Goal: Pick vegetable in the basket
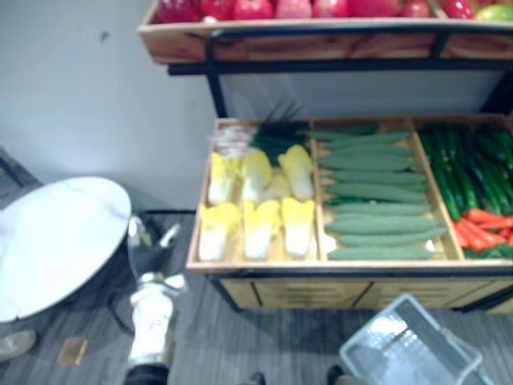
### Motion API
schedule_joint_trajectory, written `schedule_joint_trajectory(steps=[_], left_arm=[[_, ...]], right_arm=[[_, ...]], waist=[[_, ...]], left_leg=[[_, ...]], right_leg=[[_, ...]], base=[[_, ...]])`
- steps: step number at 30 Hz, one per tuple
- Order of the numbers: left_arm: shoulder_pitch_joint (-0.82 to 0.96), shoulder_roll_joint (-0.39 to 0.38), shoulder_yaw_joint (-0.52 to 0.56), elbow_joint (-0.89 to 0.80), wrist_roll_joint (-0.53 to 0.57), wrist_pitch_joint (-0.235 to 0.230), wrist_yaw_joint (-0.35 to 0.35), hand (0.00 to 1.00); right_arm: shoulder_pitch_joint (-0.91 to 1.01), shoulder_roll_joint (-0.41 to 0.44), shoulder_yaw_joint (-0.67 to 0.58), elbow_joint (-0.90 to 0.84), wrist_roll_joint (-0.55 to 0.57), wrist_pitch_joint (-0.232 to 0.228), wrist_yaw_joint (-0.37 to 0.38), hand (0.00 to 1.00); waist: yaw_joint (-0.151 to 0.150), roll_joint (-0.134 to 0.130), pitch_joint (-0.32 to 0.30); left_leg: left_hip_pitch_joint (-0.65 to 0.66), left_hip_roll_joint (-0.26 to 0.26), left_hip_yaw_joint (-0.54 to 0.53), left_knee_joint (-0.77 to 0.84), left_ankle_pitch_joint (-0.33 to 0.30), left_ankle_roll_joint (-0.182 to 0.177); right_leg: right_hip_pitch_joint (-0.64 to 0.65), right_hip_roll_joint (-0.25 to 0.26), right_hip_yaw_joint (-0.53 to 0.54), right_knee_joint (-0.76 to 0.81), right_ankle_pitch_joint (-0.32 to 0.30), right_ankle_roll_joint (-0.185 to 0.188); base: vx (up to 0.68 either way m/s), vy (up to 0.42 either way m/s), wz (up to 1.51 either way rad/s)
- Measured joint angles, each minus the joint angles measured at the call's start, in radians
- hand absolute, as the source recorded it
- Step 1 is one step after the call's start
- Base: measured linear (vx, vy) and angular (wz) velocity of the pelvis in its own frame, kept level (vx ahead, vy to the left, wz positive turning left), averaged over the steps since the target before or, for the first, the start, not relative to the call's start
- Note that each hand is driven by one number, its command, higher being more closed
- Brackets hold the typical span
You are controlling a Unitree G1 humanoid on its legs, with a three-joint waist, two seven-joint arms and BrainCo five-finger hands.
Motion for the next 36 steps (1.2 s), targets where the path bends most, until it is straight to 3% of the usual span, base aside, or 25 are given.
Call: schedule_joint_trajectory(steps=[3,8,18,28,32,36], left_arm=[[-0.059,0.052,-0.043,-0.002,0.040,0.038,0.007,0.00],[-0.082,0.054,-0.149,0.008,0.119,0.101,0.006,0.00],[-0.152,0.053,-0.396,0.214,0.313,0.210,0.009,0.00],[-0.170,0.052,-0.426,0.363,0.468,0.349,0.106,0.00],[-0.260,0.054,-0.415,0.447,0.511,0.376,0.157,0.00],[-0.371,0.056,-0.407,0.475,0.521,0.369,0.202,0.00]], right_arm=[[0.016,0.006,0.000,-0.021,0.005,-0.007,0.000,1.00],[0.018,0.013,0.001,-0.026,0.001,-0.025,0.003,1.00],[0.002,0.029,0.013,-0.028,0.000,-0.035,0.003,1.00],[-0.012,0.031,0.049,-0.045,0.003,-0.035,0.002,1.00],[-0.068,0.028,0.072,-0.065,0.006,-0.038,0.004,1.00],[-0.153,0.005,0.131,-0.073,0.032,-0.046,0.007,1.00]], waist=[[-0.002,0.003,-0.006],[-0.019,-0.001,-0.008],[-0.054,-0.008,-0.009],[-0.061,-0.013,0.013],[-0.075,-0.011,0.065],[-0.080,0.014,0.147]], left_leg=[[0.024,0.000,0.004,-0.026,0.012,-0.007],[0.047,0.001,0.032,-0.049,0.017,-0.002],[0.062,0.012,0.120,-0.050,0.005,-0.019],[0.024,0.025,0.150,-0.038,0.000,-0.022],[-0.044,0.030,0.152,-0.007,-0.001,-0.023],[-0.108,0.034,0.178,0.013,0.001,-0.023]], right_leg=[[0.019,0.003,-0.002,-0.019,0.006,0.002],[0.034,0.008,0.012,-0.038,0.013,0.006],[0.028,0.021,0.050,-0.050,0.015,0.004],[-0.023,0.032,0.065,-0.046,0.020,0.001],[-0.083,0.031,0.069,-0.031,0.032,-0.001],[-0.155,0.033,0.096,-0.029,0.054,-0.002]], base=[[0.06,-0.002,0.00],[0.10,0.006,-0.10],[0.03,-0.008,-0.15],[-0.03,-0.017,-0.06],[-0.03,-0.012,-0.02],[-0.03,-0.014,-0.18]])
